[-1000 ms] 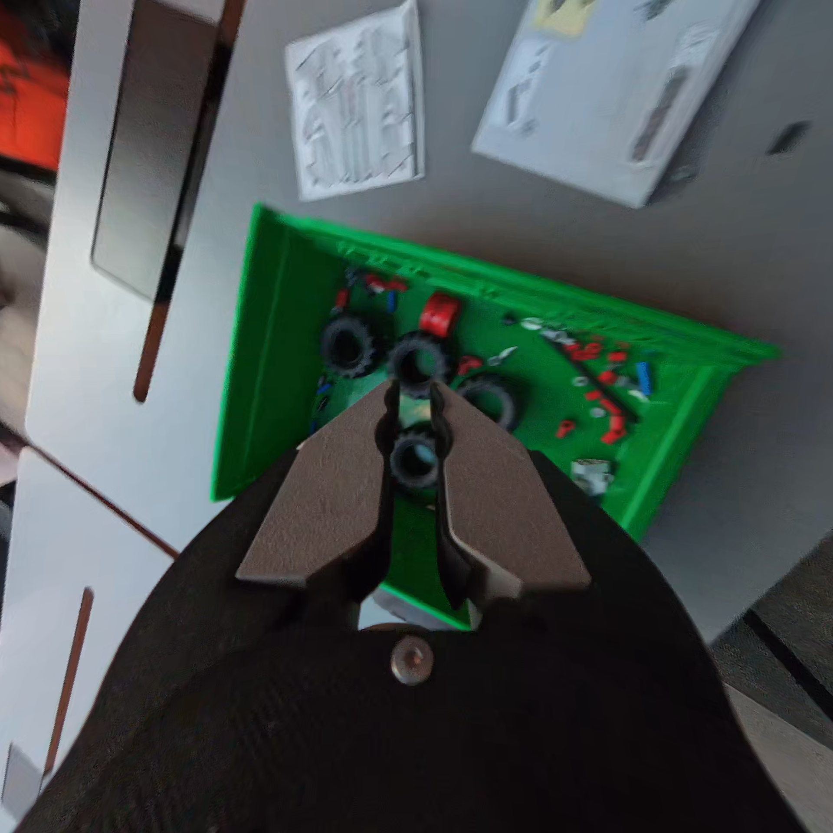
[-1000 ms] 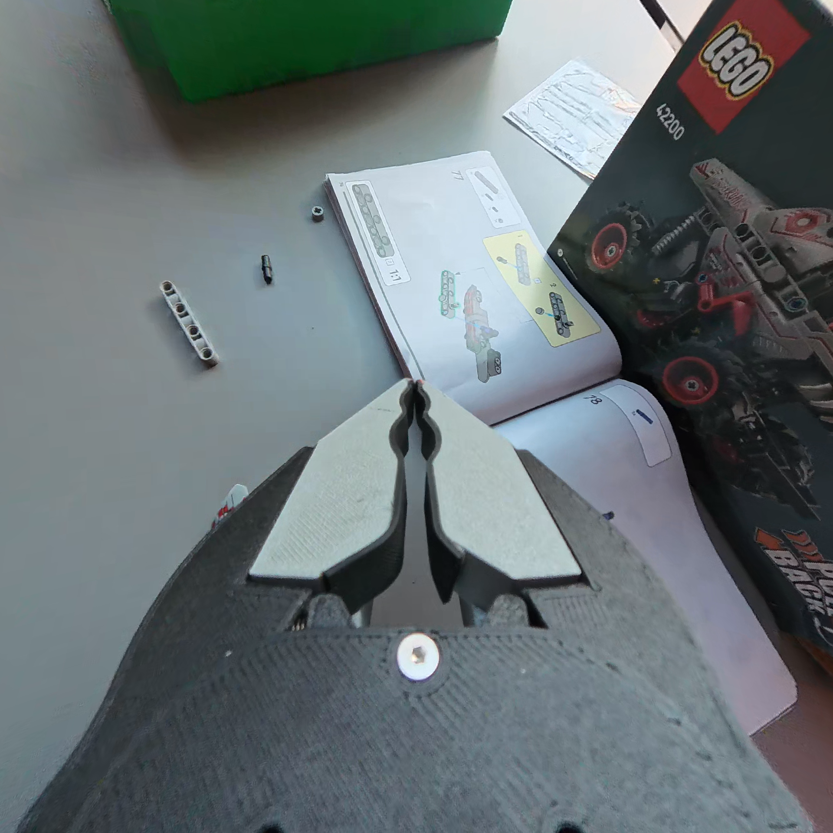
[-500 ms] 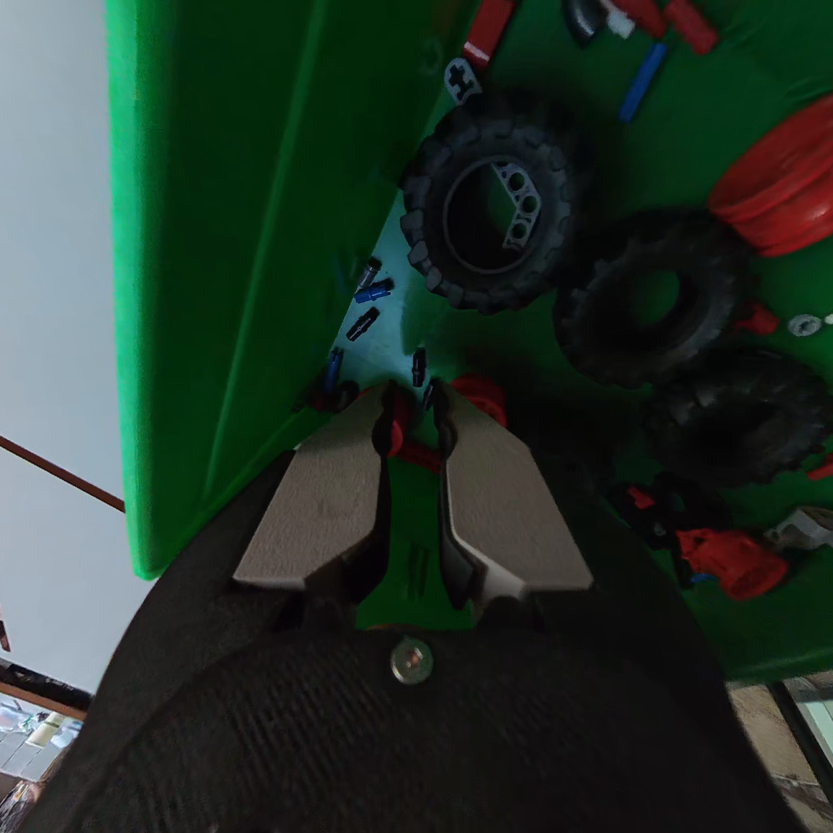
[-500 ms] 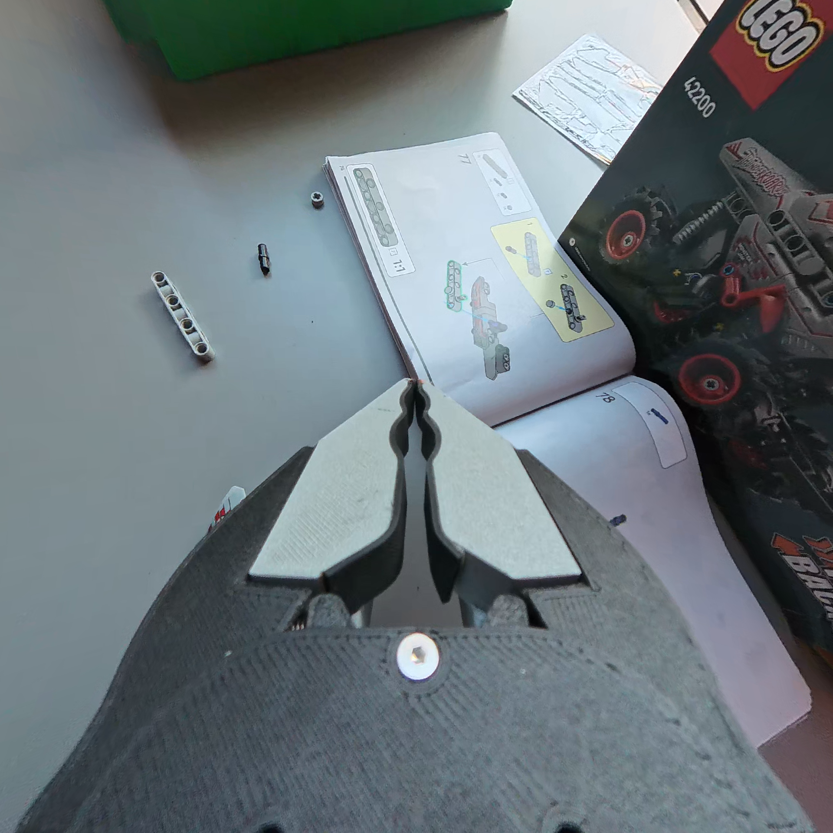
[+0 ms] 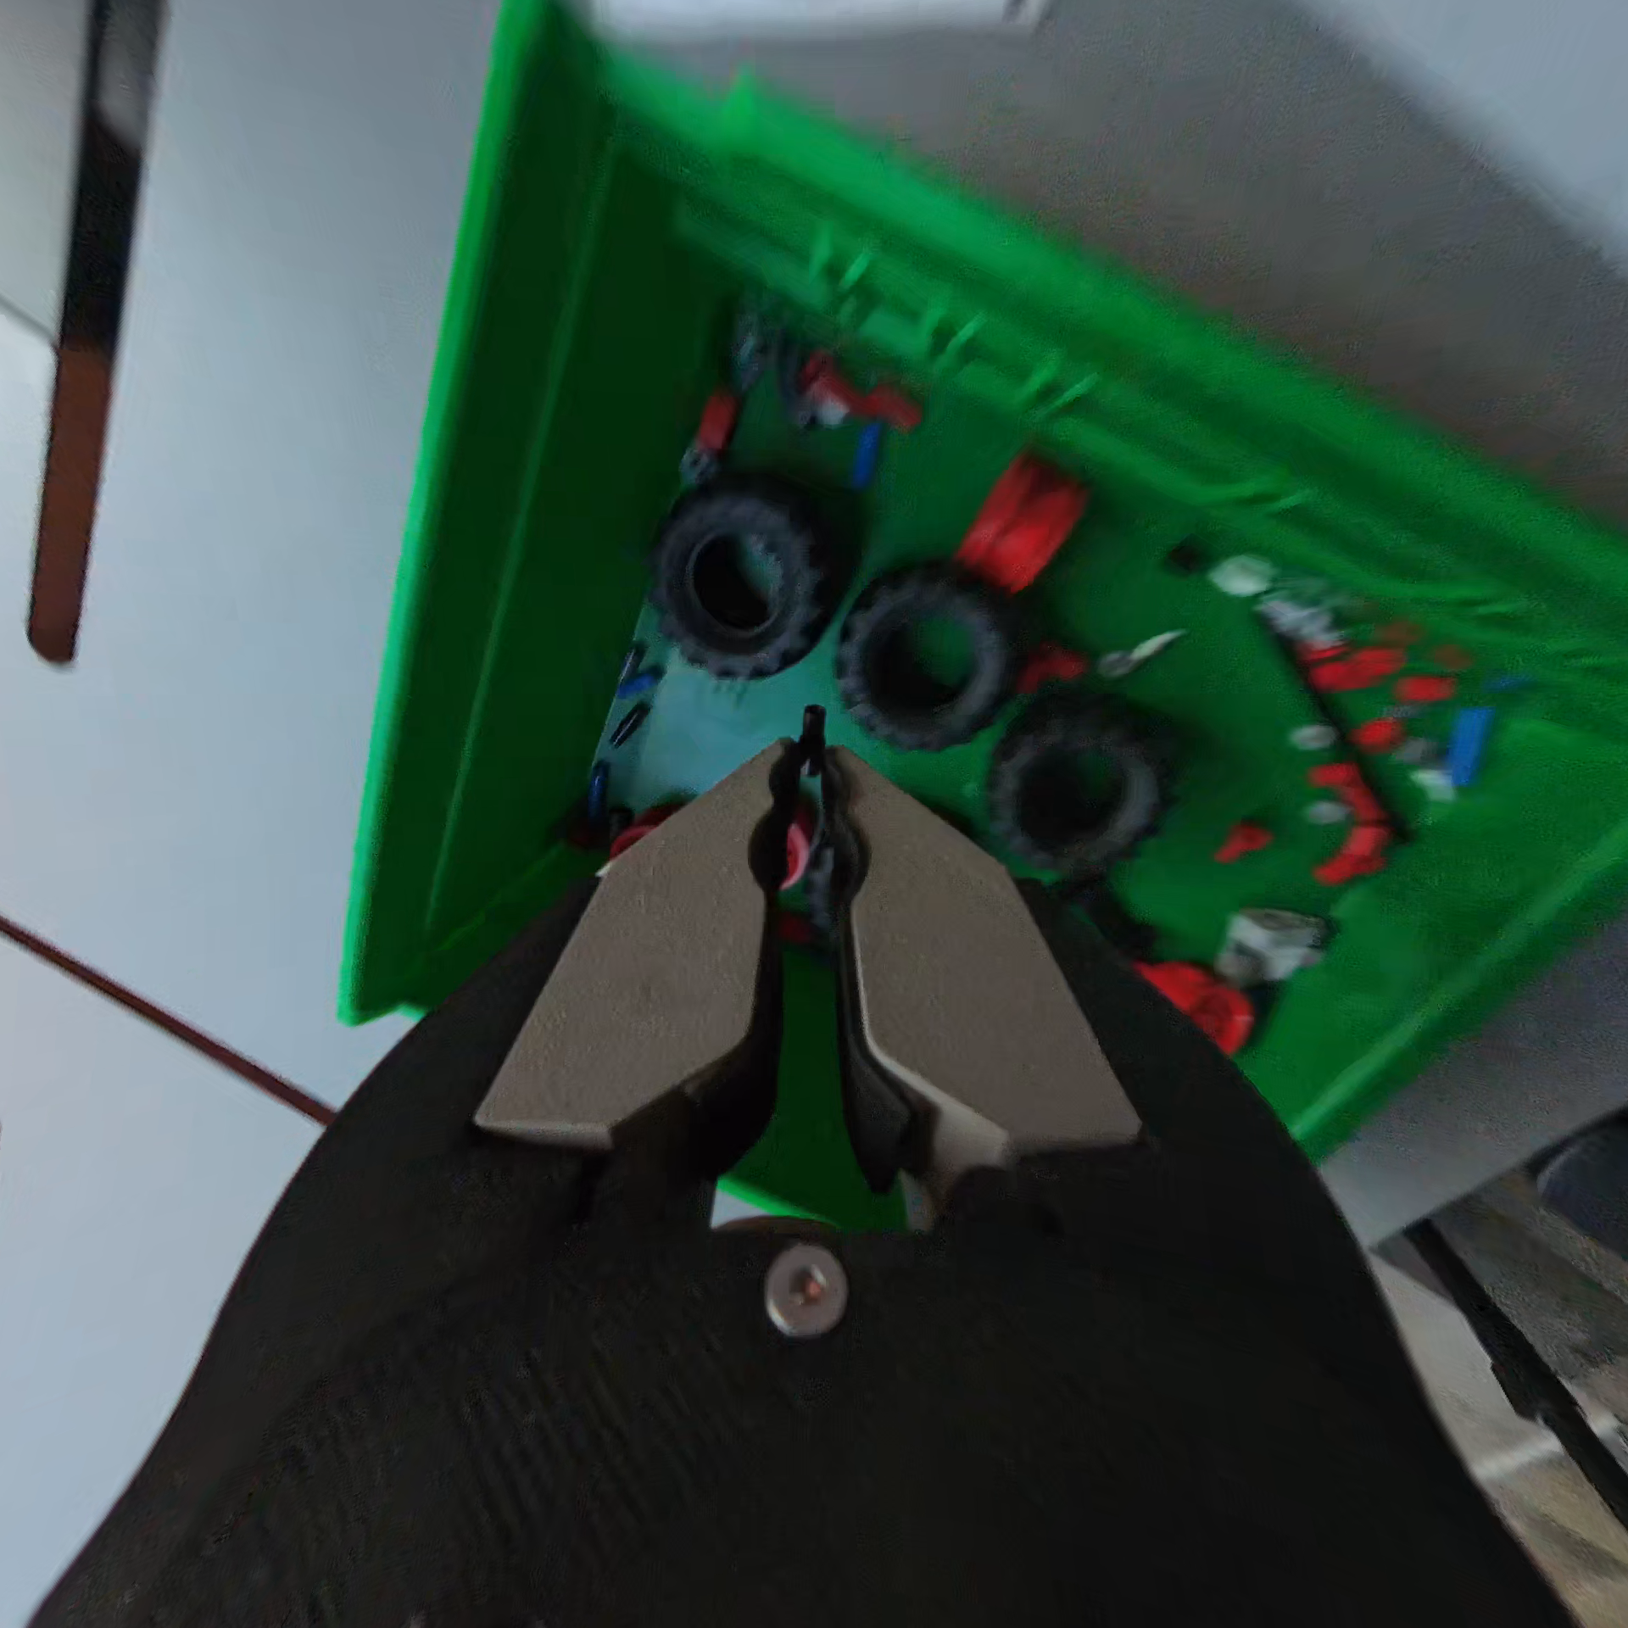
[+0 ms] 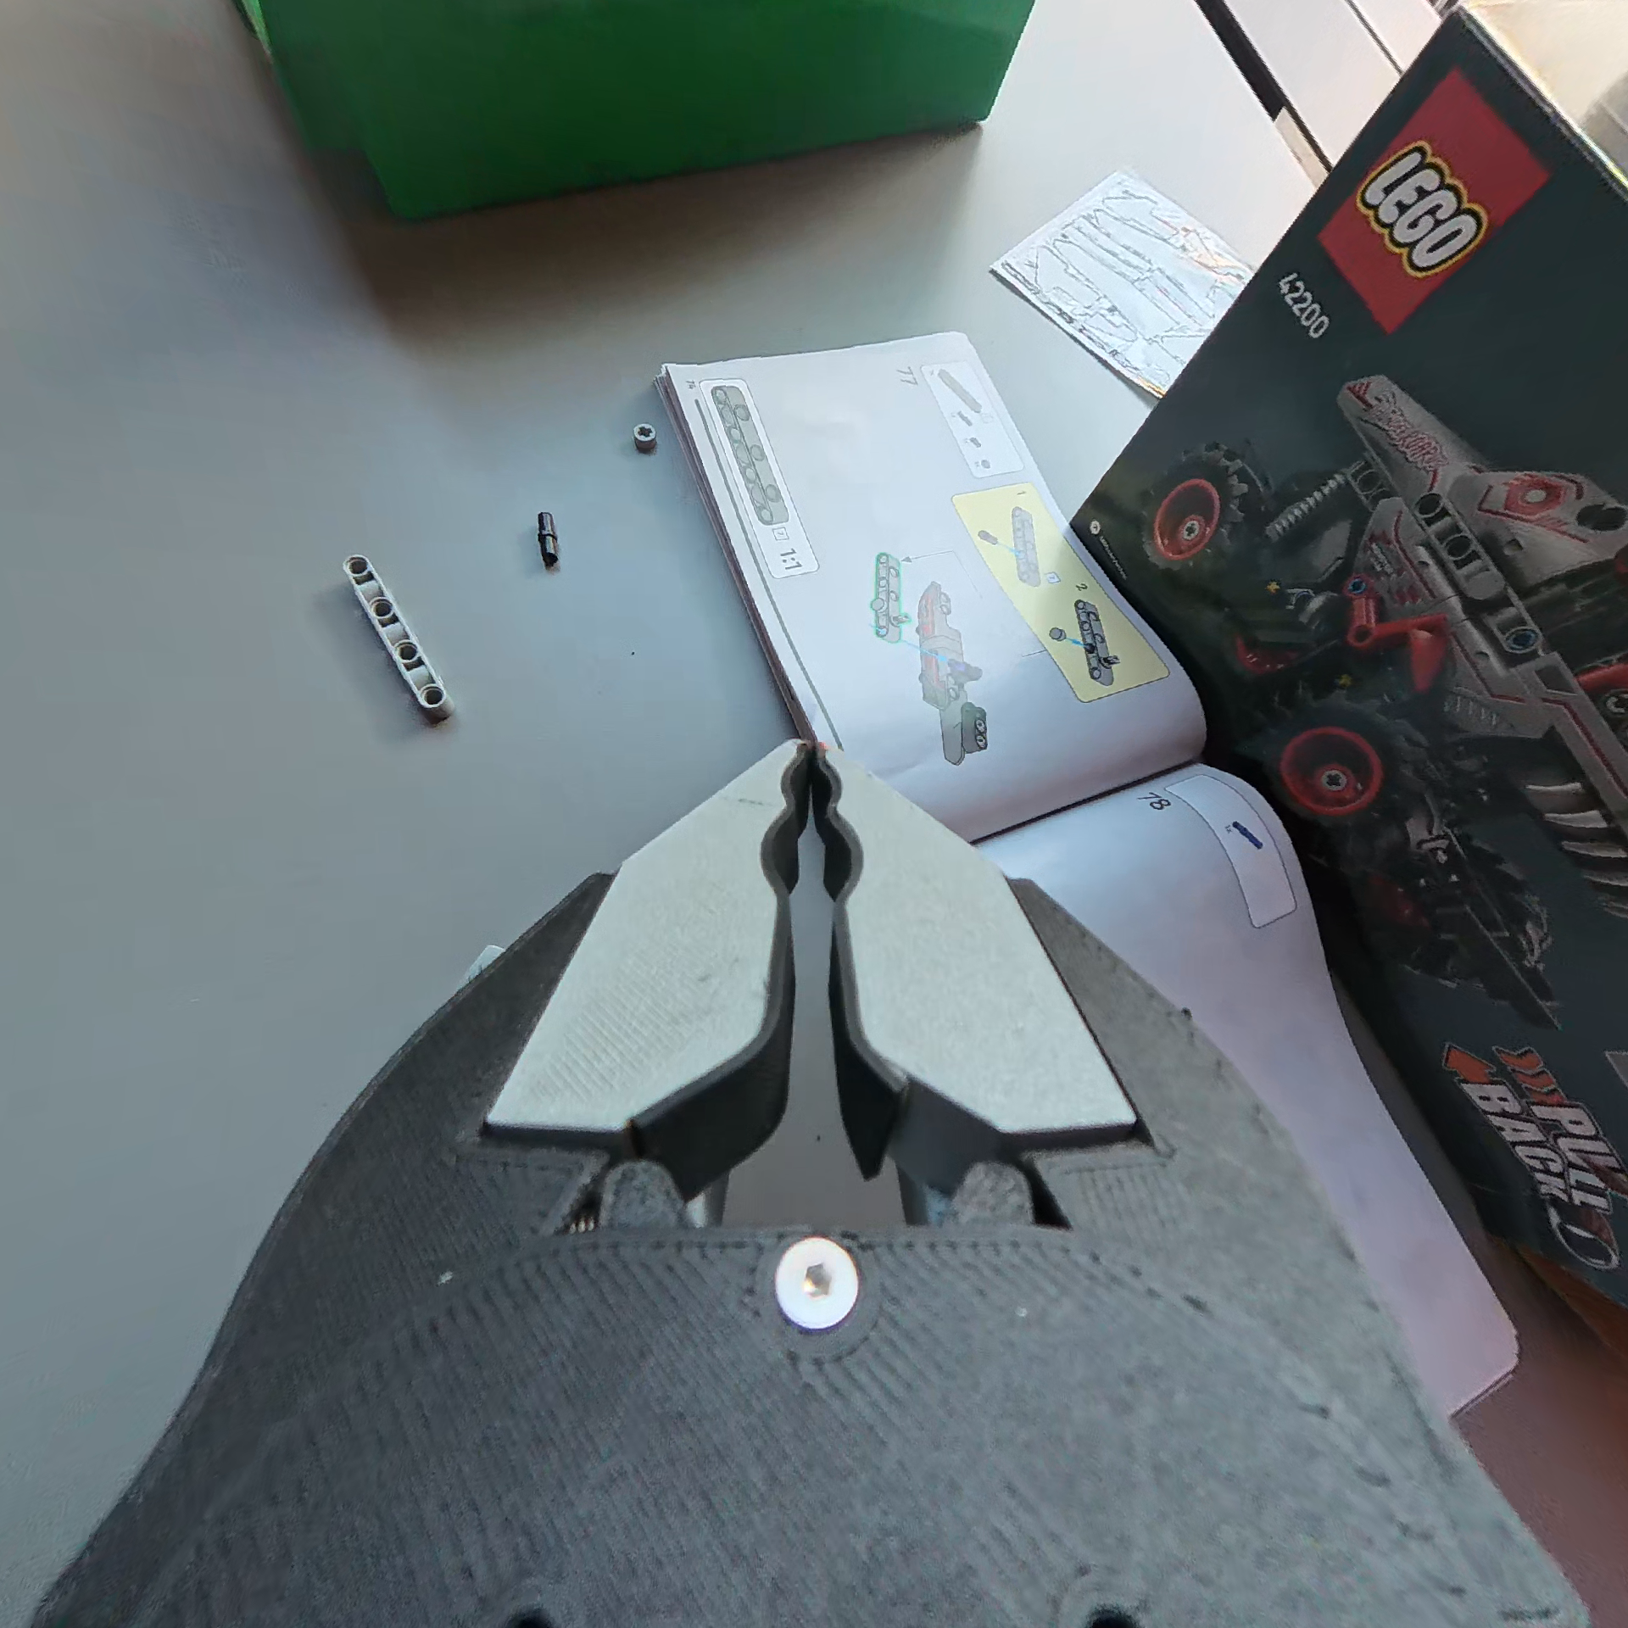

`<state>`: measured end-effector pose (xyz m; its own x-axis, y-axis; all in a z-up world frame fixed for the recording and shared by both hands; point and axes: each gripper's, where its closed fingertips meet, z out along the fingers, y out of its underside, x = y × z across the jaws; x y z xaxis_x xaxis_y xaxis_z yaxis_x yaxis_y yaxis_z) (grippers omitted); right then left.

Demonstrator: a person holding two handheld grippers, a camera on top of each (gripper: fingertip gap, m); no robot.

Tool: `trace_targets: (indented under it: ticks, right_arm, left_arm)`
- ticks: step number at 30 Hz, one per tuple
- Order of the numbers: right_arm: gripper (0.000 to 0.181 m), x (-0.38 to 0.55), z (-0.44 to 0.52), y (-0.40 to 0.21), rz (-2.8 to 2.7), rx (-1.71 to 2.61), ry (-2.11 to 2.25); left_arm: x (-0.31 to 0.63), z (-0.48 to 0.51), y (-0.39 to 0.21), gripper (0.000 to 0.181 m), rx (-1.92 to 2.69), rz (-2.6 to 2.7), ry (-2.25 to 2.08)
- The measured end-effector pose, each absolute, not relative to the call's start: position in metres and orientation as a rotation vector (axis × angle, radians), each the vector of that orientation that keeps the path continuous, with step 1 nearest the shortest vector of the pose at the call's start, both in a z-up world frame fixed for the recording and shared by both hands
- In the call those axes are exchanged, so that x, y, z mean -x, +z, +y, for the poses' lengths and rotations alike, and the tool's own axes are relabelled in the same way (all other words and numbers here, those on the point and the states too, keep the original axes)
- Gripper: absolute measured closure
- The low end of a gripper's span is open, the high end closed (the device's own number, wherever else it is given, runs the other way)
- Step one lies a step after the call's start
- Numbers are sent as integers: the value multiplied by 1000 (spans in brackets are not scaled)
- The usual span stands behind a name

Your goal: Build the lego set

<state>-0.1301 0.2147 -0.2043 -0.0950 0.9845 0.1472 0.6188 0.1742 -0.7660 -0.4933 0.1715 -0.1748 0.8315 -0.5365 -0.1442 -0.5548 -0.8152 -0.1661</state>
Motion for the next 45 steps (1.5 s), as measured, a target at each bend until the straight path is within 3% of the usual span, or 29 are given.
trace_targets:
  ticks: [1,5,10,16,21,23,26,28,31,37,40,45]
  right_arm:
    - [181,130,214,-204,-1794,1517,710]
    - [181,131,212,-204,-1805,1512,704]
    - [181,131,208,-195,-1790,1475,694]
    - [181,130,207,-190,-1780,1462,715]
    - [181,131,205,-191,-1790,1456,700]
    - [181,131,205,-192,-1790,1459,695]
    - [181,131,207,-193,-1786,1468,690]
    - [181,131,209,-194,-1780,1474,688]
    - [181,130,212,-194,-1772,1486,686]
    - [181,126,215,-191,-1757,1488,700]
    - [181,126,215,-194,-1772,1488,689]
    - [181,126,214,-197,-1781,1490,683]
  left_arm:
    - [459,172,-150,179,2712,893,25]
    - [328,156,-108,180,2446,1240,-41]
    - [239,120,-180,179,2455,1576,-9]
    - [234,97,-257,180,2575,1692,67]
    - [232,107,-256,168,2466,1725,235]
    - [233,105,-257,139,2470,1743,252]
    - [235,104,-258,151,2470,1765,249]
    - [241,109,-255,146,2464,1764,274]
    - [249,122,-231,156,2450,1675,248]
    - [339,152,-100,172,2316,1267,238]
    - [427,166,-112,162,2482,1101,270]
    - [532,178,-202,164,2733,1090,390]
